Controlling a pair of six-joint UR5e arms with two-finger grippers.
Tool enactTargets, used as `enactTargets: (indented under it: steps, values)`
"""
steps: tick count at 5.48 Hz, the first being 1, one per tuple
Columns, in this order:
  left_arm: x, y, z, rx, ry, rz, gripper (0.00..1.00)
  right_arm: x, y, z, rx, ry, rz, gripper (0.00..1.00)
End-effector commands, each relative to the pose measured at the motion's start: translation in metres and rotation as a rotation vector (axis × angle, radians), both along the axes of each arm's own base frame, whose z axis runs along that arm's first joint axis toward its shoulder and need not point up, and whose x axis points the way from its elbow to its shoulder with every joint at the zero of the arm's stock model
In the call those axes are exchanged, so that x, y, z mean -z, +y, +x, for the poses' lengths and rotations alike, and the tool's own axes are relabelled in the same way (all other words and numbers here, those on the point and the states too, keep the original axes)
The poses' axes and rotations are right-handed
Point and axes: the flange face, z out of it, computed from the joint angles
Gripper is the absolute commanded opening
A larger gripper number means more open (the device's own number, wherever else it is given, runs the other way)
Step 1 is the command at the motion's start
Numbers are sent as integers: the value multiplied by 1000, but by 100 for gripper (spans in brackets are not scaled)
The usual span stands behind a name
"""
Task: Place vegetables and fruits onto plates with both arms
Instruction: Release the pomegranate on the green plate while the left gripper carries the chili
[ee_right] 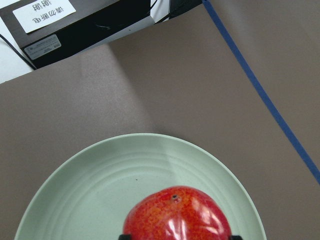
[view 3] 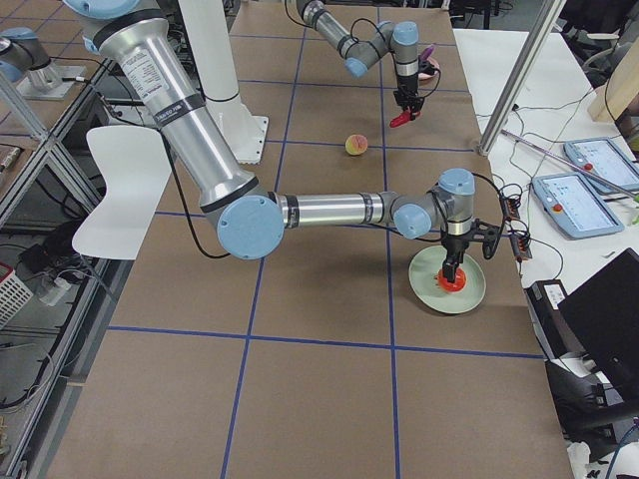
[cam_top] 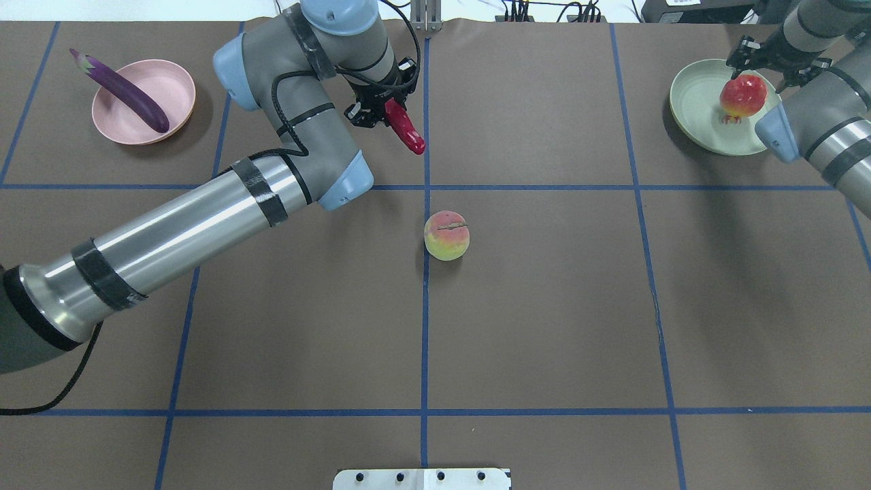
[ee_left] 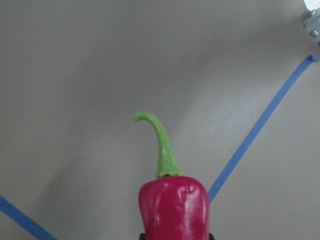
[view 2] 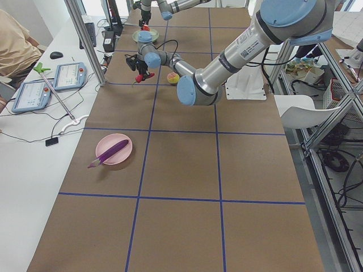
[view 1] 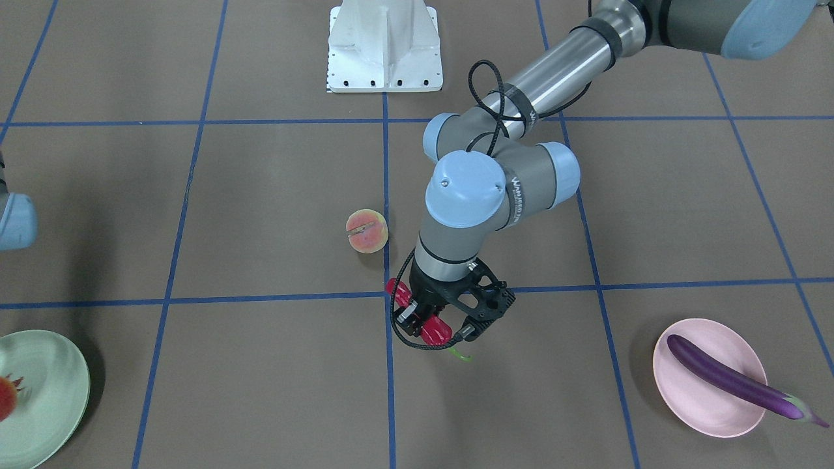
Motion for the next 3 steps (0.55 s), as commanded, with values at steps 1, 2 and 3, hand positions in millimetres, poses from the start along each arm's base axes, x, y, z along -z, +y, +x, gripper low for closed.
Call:
enactTargets:
  steps: [1, 2, 3]
  values:
    - [-78, -68, -124, -2, -122, 50, 0, 57, 25, -6, 26, -60, 104, 100]
    - [-118, -101, -186, 7, -238, -31, 0, 106, 47, -30, 93, -170, 119, 100]
    - [-167, -122, -216, 48, -278, -122, 0, 149, 74, -65, 72, -238, 84, 100]
